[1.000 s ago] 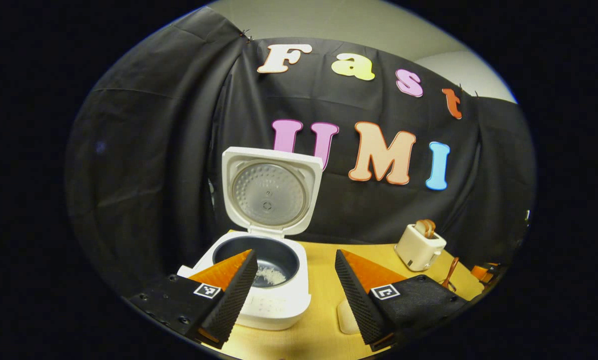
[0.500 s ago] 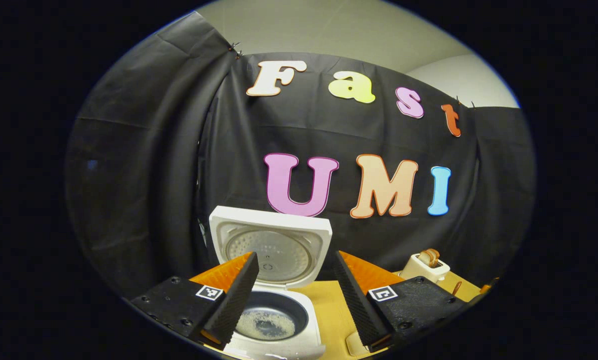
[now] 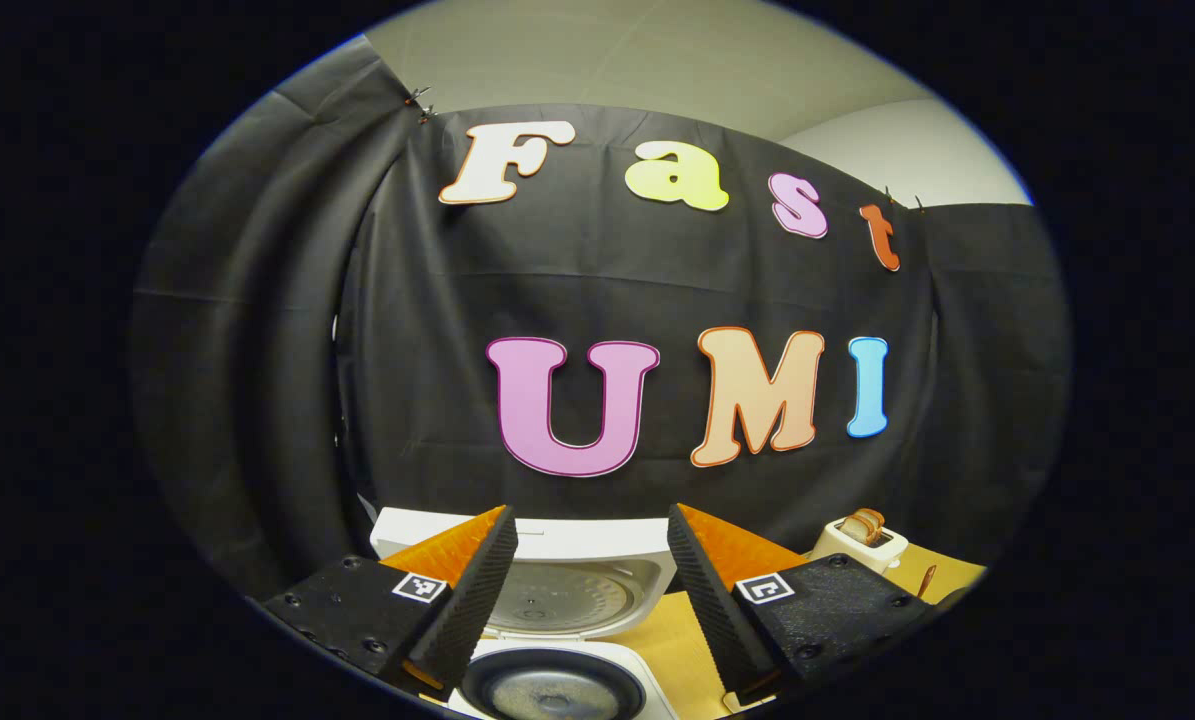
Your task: Close the left gripper, press the button to open the rice cooker; take a wooden spoon from the chopstick holder with the right hand, scoop a spoonful of rice and pour it into the rice cooker, then put the wooden spoon back into the chopstick holder.
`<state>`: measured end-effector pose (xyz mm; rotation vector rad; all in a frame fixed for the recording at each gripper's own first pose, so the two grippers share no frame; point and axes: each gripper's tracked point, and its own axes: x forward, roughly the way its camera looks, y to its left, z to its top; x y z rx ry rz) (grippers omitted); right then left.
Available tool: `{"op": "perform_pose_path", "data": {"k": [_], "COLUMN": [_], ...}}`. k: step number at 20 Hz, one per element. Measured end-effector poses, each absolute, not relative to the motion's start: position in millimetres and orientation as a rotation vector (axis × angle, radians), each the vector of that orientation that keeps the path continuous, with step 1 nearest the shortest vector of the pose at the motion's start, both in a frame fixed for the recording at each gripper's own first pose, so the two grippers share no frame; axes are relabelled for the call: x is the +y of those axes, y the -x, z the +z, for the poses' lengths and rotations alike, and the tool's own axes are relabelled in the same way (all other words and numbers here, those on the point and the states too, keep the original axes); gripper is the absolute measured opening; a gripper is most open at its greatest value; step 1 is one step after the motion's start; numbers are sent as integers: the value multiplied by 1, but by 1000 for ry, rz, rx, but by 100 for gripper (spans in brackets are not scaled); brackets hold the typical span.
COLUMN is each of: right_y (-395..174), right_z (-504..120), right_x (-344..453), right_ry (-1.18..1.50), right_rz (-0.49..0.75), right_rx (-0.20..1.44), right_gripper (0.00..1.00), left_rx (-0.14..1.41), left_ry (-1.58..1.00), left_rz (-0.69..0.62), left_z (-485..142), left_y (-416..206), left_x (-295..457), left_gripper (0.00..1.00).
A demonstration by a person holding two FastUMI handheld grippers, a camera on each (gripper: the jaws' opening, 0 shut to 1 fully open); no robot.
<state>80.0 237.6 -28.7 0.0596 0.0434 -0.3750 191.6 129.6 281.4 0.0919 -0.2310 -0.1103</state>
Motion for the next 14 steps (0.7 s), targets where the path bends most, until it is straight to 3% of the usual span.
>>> {"op": "perform_pose_path", "data": {"k": [3, 4, 14], "right_y": [-72, -70, -66], "right_z": [-30, -31, -34], "right_x": [235, 235, 231], "right_ry": [-39, -44, -53], "right_rz": [-397, -399, -430], "right_rx": [60, 67, 100], "right_gripper": [99, 99, 99], "left_rx": [-230, -228, -74], "left_ry": [-114, -117, -85], "left_rz": [-124, -121, -7], "left_z": [291, 292, 271], "left_y": [-209, -216, -292], "left_x": [124, 124, 171], "left_gripper": [85, 89, 89]}}
